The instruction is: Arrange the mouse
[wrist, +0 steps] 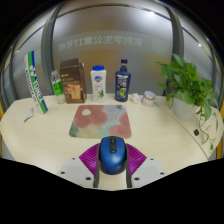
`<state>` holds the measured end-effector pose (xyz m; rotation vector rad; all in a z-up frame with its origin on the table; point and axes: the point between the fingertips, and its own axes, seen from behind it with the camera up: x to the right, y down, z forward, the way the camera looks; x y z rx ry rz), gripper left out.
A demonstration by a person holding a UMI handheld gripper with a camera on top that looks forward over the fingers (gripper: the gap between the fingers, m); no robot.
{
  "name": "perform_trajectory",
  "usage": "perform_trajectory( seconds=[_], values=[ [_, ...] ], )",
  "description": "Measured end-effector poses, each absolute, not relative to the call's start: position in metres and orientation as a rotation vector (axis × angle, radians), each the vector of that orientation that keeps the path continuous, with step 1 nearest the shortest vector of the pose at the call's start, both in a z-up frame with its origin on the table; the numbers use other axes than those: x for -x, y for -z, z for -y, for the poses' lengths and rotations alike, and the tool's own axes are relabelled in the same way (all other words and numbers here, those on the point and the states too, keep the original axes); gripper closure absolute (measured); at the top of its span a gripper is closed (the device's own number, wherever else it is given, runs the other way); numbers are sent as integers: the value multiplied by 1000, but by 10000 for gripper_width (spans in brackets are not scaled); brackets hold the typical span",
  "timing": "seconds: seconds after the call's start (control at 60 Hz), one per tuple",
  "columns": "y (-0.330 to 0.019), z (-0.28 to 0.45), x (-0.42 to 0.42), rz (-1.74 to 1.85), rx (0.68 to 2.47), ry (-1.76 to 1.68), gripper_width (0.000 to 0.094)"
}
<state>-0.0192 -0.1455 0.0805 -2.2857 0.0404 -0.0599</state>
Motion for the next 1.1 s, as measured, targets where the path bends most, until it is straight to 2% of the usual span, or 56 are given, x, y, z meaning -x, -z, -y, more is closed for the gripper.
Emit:
perform_trajectory(
  seconds=[0.133, 0.217, 0.283, 0.333, 0.55, 0.7, 0.767, 0.85, 0.9, 1.1],
  values=[
    [-154, 69, 8, -58, 2146, 65, 569],
    [-175, 18, 12, -36, 2089, 54, 569],
    [-168, -15, 22, -16, 2081, 42, 570],
    [-149, -37, 31, 1, 2105, 23, 571],
    [-25, -71, 54, 11, 2293, -5, 566],
    [11, -71, 60, 31, 2349, -25, 459],
    [11, -70, 58, 43, 2350, -7, 386],
    [0, -63, 56, 58, 2350, 27, 79],
    [-13, -57, 55, 60, 2340, 34, 100],
    [-81, -4, 65, 53, 2269, 64, 84]
  ],
)
